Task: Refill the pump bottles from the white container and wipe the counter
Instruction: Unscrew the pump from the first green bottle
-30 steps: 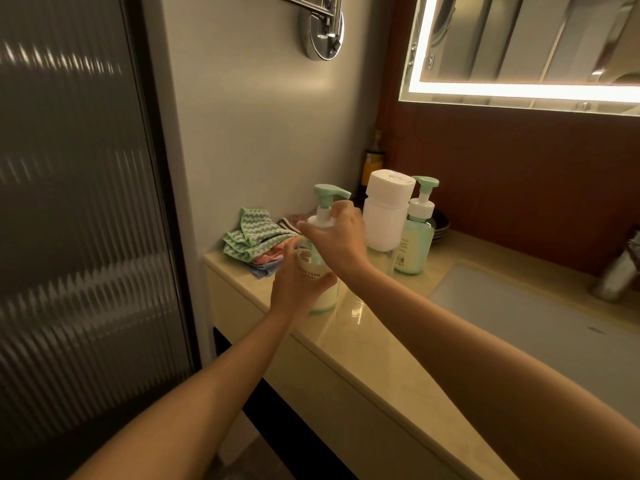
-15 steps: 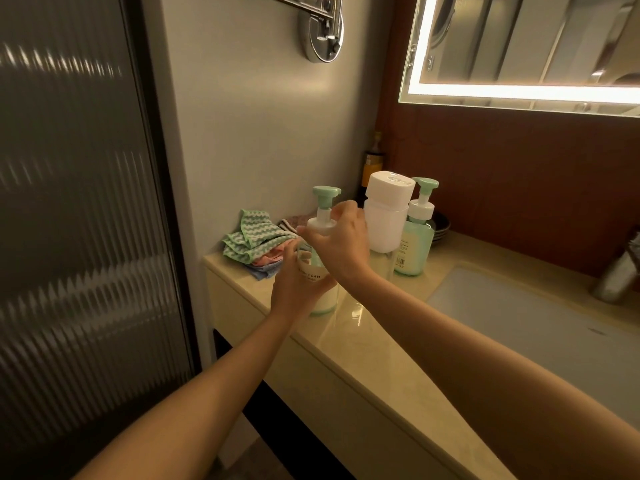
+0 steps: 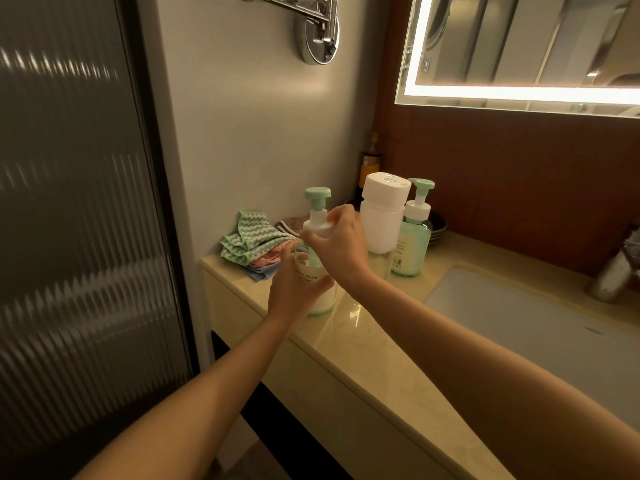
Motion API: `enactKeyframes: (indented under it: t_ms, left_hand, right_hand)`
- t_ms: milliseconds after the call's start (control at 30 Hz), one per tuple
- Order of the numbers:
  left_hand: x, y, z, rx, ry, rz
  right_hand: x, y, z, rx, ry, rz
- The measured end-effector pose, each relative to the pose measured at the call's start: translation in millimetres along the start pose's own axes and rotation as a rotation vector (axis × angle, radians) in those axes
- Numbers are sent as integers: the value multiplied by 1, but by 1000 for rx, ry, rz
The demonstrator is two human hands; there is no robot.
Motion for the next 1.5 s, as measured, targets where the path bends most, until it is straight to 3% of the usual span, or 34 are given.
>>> enactKeyframes:
  t_ms: [200, 400, 667, 833, 933, 1100, 1300, 1500]
  left_hand:
    - [0, -1, 0, 15, 5, -18]
    - [1, 1, 3, -14, -7, -4]
    - [2, 0, 1, 16, 6, -33]
    - [2, 0, 2, -10, -11, 10]
    - [2, 0, 3, -19, -26, -10]
    - [2, -3, 2, -2, -7, -34]
    - [4, -5, 1, -37, -26, -4]
    - [4, -5, 2, -24, -27, -68]
  right_hand:
    - [-1, -5, 5, 56, -168, -191]
    - [-2, -2, 1, -41, 41, 23]
    - [0, -4, 4, 30, -163, -180]
    - [1, 0, 1, -32, 6, -47]
    - [2, 1, -2, -36, -5, -32]
    - [3, -1, 1, 43, -143, -201]
    - [1, 3, -2, 34, 17, -83]
    - [1, 2, -4, 62, -43, -132]
Point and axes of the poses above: each hand's wrist, its own z-axis away from the middle knuckle, its own x-axis out of the palm, y = z × x, the point moved 3 cm from there along -z, towards the middle knuckle, and after that the axes turned 9 degrees about -z, right-handed, at the moved point
